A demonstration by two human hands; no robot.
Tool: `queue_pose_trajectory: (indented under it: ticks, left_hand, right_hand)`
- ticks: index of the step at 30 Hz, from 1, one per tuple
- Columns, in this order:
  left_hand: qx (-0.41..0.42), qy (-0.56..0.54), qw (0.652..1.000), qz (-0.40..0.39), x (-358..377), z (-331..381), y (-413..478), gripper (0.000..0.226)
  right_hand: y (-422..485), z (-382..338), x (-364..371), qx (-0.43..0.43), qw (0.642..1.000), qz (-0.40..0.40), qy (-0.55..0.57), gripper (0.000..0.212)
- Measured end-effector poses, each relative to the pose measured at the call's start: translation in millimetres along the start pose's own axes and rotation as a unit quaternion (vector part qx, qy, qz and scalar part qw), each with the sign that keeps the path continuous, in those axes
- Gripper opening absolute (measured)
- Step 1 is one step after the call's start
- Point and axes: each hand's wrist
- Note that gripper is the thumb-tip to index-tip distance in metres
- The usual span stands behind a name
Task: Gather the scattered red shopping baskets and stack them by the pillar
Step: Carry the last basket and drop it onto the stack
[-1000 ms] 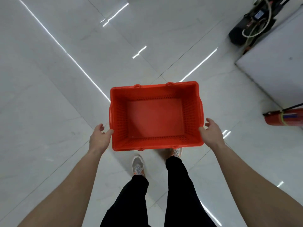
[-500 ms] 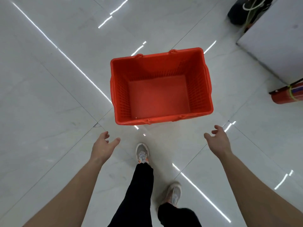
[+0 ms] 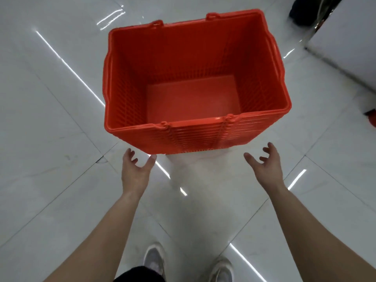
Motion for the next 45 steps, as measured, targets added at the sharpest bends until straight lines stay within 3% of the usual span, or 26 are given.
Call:
queue_pose_trajectory:
  ticks: [4, 10, 18, 29, 39, 45]
  left_hand:
    - [0.085, -0.061, 0.994, 0.005, 15, -23, 23, 0.093]
    - [0.159, -0.138, 0.978, -0.005, 22, -28, 54, 0.073]
    - [0.211, -0.142, 0.967, 0.022, 44, -26, 67, 0.088]
    - [0.263, -0.11, 0.956, -0.065, 155, 28, 47, 0.091]
    - [0.313, -0.081, 0.929, -0.18, 313, 97, 16, 0.094]
    - [0.305, -0.063, 0.918, -0.244, 412, 156, 11, 0.095]
  right_hand:
    - [29, 5, 28, -0.07, 0.996, 0.048, 0.038, 0.114]
    - [67, 0, 42, -0.175, 0.969, 0.081, 0.155, 0.095]
    - [73, 5, 46, -0.213, 0.948, 0.128, 0.197, 0.092]
    - [73, 63, -35, -0.154, 0.941, 0.229, 0.198, 0.076]
    - [101, 143, -123, -0.047, 0.904, 0.389, 0.173, 0.102]
    - [154, 161, -188, 0.026, 0.901, 0.407, 0.146, 0.105]
Point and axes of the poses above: each hand's wrist, its own y-axis towards the middle knuckle, its own x-axis out of the palm, z = x × y, and after that the axes turned 9 degrees about -y, right-handed
